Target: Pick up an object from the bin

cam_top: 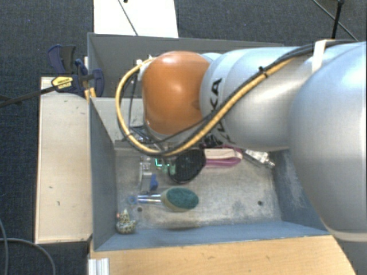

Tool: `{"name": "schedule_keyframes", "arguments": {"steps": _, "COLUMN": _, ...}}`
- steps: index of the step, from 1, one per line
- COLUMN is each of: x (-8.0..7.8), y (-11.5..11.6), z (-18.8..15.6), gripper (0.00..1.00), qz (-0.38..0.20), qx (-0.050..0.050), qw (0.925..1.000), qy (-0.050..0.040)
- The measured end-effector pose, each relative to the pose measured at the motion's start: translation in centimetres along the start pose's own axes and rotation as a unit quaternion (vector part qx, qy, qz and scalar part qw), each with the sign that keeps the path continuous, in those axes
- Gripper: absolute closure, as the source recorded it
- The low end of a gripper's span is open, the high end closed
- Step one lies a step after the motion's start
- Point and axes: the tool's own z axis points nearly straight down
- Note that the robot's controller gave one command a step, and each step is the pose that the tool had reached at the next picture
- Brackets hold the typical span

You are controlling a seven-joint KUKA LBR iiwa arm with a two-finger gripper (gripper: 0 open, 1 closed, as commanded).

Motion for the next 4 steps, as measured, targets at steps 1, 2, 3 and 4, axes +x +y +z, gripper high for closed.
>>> {"name": "schedule_keyframes", "arguments": {"steps": 1, "x": -4.0, "y": -3.4, "z": -9.5, "gripper": 0.0, "qz": -0.024, "qx": -0.002, "qw": 0.9997, "qy": -0.0095}}
{"name": "schedule_keyframes", "arguments": {"steps": 2, "x": 2.0, "y": -5.4, "z": 0.3, "gripper": 0.0, "qz": -0.008, "qx": 0.001, "qw": 1.0, "qy": 0.0019}}
{"name": "schedule_keyframes", "arguments": {"steps": 3, "x": -0.7, "y": -6.2, "z": 11.0, "gripper": 0.0, "qz": 0.039, "qx": -0.003, "qw": 0.9992, "qy": -0.0037}}
{"name": "schedule_keyframes", "arguments": {"steps": 4, "x": -0.8, "y": -6.3, "z": 10.6, "gripper": 1.0, "qz": 0.041, "qx": -0.002, "qw": 0.9991, "qy": -0.0059}}
